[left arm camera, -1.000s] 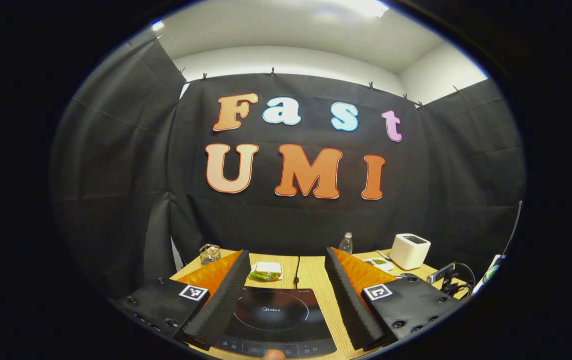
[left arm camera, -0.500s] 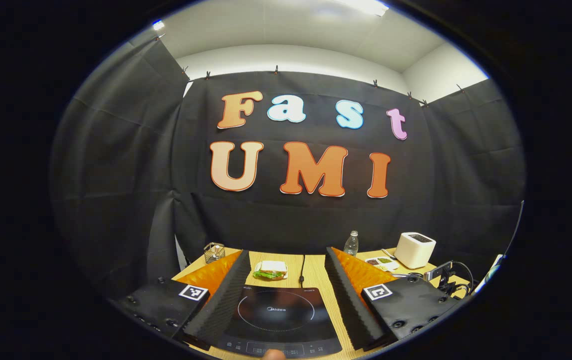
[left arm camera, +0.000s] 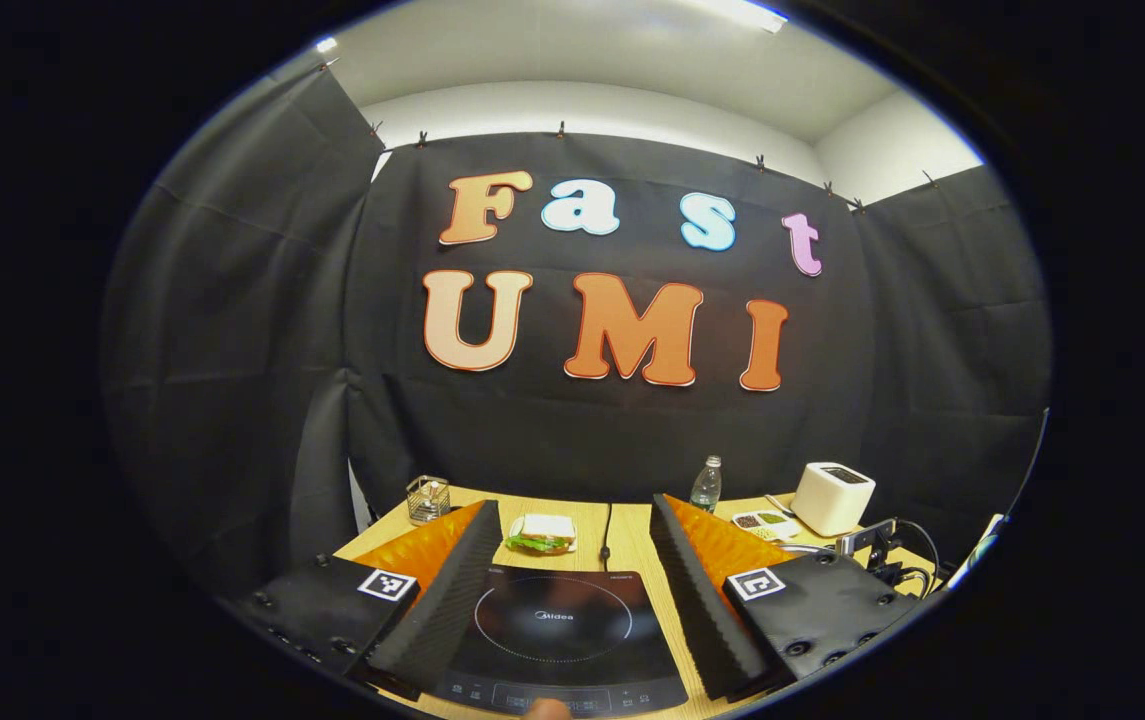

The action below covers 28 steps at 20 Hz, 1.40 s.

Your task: First push the handle of the pot to place it horizontally, then grasp the pot with both hands and set it on the induction cooktop.

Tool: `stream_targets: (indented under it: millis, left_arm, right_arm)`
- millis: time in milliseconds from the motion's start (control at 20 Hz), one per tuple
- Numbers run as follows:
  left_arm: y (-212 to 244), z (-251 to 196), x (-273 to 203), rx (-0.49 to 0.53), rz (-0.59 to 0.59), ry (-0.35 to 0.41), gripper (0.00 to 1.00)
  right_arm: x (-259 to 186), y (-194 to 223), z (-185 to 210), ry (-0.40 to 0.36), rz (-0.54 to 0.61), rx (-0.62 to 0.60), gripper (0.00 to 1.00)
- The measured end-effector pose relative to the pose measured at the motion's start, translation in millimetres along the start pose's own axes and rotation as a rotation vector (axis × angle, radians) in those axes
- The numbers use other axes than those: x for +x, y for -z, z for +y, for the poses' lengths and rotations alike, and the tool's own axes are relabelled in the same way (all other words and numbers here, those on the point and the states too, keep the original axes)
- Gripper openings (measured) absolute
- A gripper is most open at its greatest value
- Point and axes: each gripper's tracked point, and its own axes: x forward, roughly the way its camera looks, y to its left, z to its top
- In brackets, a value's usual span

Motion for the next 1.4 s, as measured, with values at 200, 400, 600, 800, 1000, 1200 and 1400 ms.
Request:
stream_targets:
  millis: [200,400,600,800,1000,1200,1400]
  left_arm:
    - [2,-1,5,-0.001,0.008,0.003,0.98]
    - [8,-3,12,0.001,0.017,0.01,0.97]
    - [13,-3,18,-0.005,0.035,0.01,0.98]
    - [14,2,21,-0.017,0.036,-0.002,0.99]
    - [17,3,22,-0.013,0.039,-0.004,0.99]
    - [17,0,22,-0.007,0.04,0.0,0.99]
    - [14,1,19,0.002,0.037,-0.005,0.99]
  right_arm:
    - [8,-5,6,-0.009,0.002,0.004,0.0]
    - [18,-10,10,-0.013,0.003,0.011,0.0]
    - [23,-14,16,-0.019,0.005,0.013,0.0]
    - [29,-19,21,-0.024,0.005,0.016,0.0]
    - [35,-22,26,-0.025,0.006,0.024,0.0]
    - [40,-25,29,-0.026,0.008,0.025,0.0]
    - [44,-28,34,-0.033,0.007,0.028,0.0]
